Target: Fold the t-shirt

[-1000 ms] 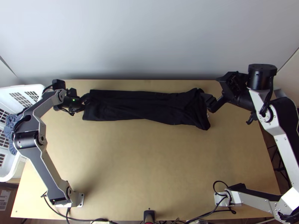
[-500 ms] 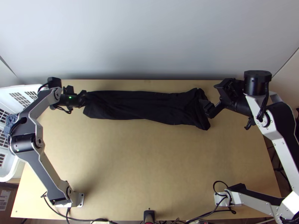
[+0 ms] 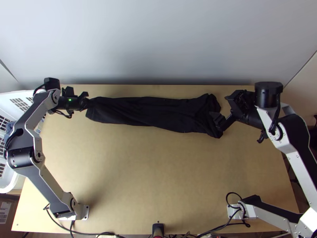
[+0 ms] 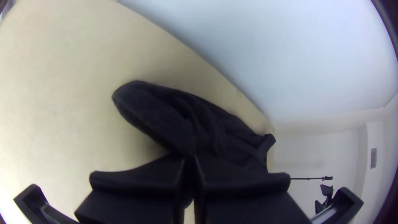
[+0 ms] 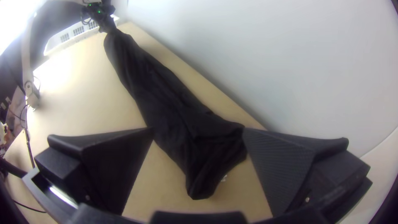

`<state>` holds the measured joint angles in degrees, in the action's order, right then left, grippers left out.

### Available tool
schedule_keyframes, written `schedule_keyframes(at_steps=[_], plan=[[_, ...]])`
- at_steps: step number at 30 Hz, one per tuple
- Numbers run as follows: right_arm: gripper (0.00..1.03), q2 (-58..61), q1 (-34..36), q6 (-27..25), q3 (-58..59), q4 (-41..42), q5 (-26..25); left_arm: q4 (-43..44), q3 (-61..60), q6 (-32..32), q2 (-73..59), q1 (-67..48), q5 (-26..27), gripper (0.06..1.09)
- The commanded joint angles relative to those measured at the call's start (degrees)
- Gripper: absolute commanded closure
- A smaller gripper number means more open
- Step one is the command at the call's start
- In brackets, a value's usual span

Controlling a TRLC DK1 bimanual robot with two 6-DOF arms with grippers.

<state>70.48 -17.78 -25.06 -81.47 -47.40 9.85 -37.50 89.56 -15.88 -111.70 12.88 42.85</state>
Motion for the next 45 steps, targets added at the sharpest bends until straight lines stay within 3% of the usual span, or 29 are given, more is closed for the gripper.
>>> schedule_keyframes(at_steps=[1, 12, 23, 45], plan=[[0.03, -2.01, -0.32, 0.54, 4.04, 1.52, -0.09, -0.82, 2.20, -0.47, -0.10, -3.13, -1.98, 1.05], [0.03, -2.98, -0.59, 0.36, 6.06, 2.75, -0.09, -0.30, -3.07, 4.98, -3.79, -1.99, -8.31, 1.05], [0.03, -3.77, -1.64, 1.24, 9.75, 5.56, -0.35, -3.73, 9.85, 0.94, -4.05, -8.84, -10.51, 1.05], [0.03, -10.80, -0.06, 3.26, 24.25, 16.99, -0.44, -10.05, 25.84, -0.29, -12.75, -29.85, -21.32, 1.05]])
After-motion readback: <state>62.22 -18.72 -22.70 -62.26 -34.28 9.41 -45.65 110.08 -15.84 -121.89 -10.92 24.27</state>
